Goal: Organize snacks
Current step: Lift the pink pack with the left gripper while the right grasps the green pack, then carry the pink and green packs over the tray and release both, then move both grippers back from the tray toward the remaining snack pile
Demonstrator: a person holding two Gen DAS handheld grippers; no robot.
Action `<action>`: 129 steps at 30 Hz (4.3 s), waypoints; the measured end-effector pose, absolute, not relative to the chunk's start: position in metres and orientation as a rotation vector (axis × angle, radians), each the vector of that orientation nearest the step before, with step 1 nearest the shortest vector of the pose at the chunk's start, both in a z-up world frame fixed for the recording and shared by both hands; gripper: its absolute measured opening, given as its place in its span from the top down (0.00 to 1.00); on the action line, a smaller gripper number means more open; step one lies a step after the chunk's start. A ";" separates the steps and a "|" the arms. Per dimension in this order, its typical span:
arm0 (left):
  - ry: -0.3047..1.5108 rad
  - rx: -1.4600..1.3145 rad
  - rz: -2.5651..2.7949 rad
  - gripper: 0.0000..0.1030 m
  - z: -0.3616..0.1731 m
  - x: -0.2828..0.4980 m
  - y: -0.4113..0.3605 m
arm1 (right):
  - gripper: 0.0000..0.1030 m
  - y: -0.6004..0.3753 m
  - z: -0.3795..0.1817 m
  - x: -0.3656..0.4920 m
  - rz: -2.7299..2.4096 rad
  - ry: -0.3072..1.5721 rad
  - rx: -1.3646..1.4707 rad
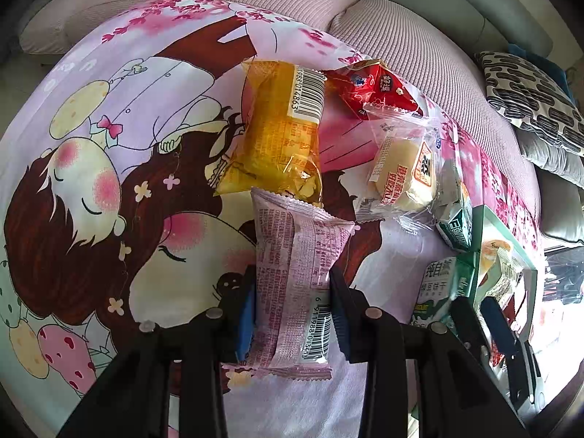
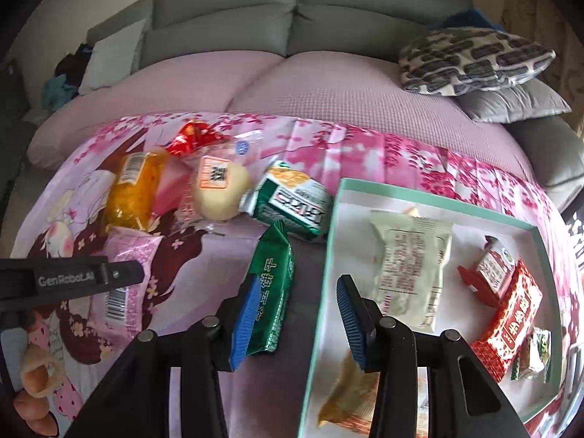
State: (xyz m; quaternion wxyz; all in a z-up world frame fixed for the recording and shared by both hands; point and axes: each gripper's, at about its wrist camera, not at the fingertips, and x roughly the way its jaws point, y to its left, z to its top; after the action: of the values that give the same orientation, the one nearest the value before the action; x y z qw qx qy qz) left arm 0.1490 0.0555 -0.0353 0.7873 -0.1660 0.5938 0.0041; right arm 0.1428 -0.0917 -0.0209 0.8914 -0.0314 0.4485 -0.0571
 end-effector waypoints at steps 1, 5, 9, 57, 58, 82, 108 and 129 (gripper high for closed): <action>1.280 -0.359 0.008 0.63 -0.035 0.149 0.056 | 0.55 -0.089 -0.022 0.143 -0.110 0.930 -0.071; 1.281 -0.361 0.009 0.63 -0.036 0.149 0.056 | 0.55 -0.078 -0.025 0.143 -0.079 0.932 -0.084; 1.281 -0.366 0.008 0.63 -0.035 0.150 0.058 | 0.55 -0.072 -0.031 0.145 -0.033 0.959 -0.059; 1.086 -0.278 -0.352 0.64 0.042 0.138 -0.055 | 0.59 -0.207 0.029 0.101 -0.283 0.851 0.244; 1.084 -0.269 -0.370 0.64 0.043 0.137 -0.061 | 0.59 -0.217 0.029 0.098 -0.302 0.852 0.260; 1.131 -0.103 -0.520 0.63 0.019 0.156 -0.209 | 0.59 -0.338 0.009 0.071 -0.515 0.872 0.438; 1.117 -0.153 -0.274 0.06 0.011 0.144 -0.118 | 0.01 -0.316 0.003 0.081 -0.445 0.928 0.349; 1.094 -0.244 -0.084 0.06 0.002 0.136 -0.024 | 0.00 -0.276 0.006 0.089 -0.367 0.942 0.355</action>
State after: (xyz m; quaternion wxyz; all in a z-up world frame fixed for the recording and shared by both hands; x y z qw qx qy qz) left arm 0.1359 -0.0245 0.0016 0.8461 -0.1156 0.5188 -0.0396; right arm 0.0887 -0.2762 0.0061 0.8600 0.1692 0.4486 -0.1747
